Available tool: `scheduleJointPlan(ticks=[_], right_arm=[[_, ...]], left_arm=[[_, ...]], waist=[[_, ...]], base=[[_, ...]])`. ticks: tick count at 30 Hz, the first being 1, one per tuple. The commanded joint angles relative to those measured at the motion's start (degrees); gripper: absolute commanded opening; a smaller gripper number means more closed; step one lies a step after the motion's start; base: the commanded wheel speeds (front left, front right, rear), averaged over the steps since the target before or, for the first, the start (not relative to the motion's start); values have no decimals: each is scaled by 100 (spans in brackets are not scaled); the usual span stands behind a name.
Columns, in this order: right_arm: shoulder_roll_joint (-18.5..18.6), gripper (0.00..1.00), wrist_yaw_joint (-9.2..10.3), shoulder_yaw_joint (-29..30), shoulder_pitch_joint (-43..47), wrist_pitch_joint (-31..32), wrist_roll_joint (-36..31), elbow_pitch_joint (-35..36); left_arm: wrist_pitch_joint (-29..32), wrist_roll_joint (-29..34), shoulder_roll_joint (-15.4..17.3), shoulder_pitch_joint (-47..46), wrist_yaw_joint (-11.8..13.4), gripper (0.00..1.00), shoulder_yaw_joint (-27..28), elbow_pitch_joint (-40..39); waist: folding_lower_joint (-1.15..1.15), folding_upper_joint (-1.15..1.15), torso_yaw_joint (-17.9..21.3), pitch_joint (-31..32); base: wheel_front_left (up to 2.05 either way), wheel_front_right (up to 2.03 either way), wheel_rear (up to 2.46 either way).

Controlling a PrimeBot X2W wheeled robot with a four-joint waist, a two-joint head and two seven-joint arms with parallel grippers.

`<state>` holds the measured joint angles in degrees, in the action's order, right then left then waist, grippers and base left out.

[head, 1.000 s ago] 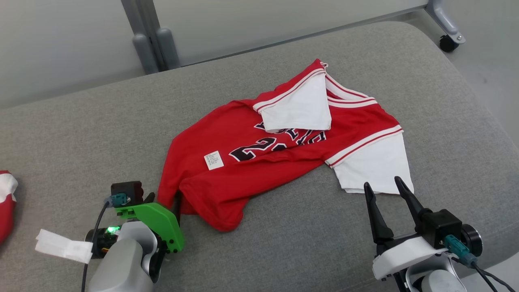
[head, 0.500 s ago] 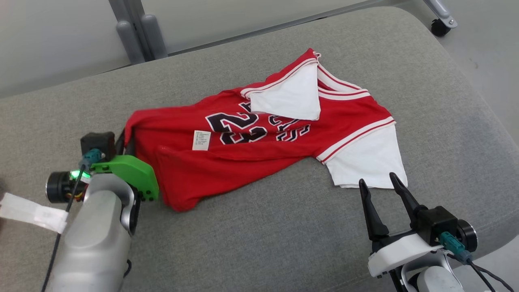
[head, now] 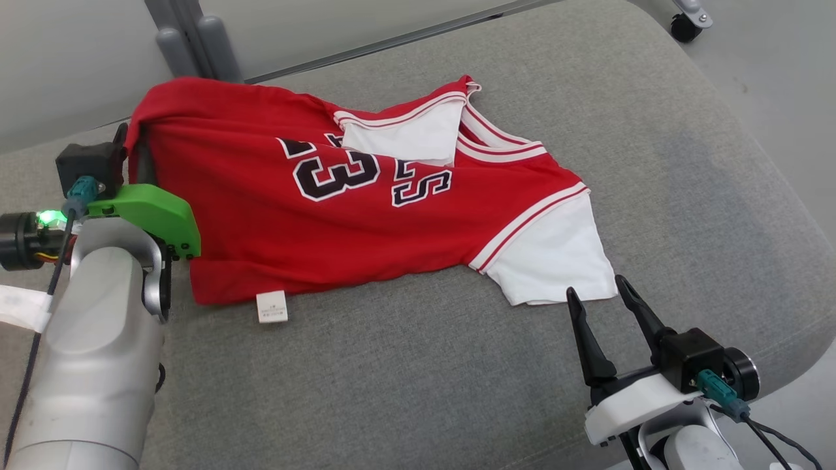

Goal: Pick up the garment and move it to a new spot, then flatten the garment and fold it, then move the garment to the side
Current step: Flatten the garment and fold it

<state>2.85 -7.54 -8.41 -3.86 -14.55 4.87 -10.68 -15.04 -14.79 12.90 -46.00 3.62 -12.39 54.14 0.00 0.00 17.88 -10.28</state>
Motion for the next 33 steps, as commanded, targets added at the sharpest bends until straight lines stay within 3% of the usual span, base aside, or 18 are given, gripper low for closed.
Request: scheduleJointPlan(ticks=[1, 10, 23, 33], right_arm=[[9, 100, 9, 37, 10, 24, -49, 27], [10, 100, 10, 307, 60, 87, -71, 56], [8, 100, 9, 957, -57, 68, 144, -307], [170, 100, 9, 1110, 175, -31, 496, -738]], left_arm=[[-16, -51, -73, 142, -4, 100, 7, 81], [-18, -252, -385, 874, -111, 100, 206, -278], [-12, -162, -905, 3671, -830, 100, 1066, -3617], [-12, 205, -990, 4966, -1039, 100, 1031, -4379]], waist=[[0, 0, -89, 0], [0, 0, -597, 319], [0, 0, -1293, 1049], [0, 0, -1618, 1368]], base=[[0, 0, 0], [0, 0, 0], [0, 0, 0], [0, 0, 0]])
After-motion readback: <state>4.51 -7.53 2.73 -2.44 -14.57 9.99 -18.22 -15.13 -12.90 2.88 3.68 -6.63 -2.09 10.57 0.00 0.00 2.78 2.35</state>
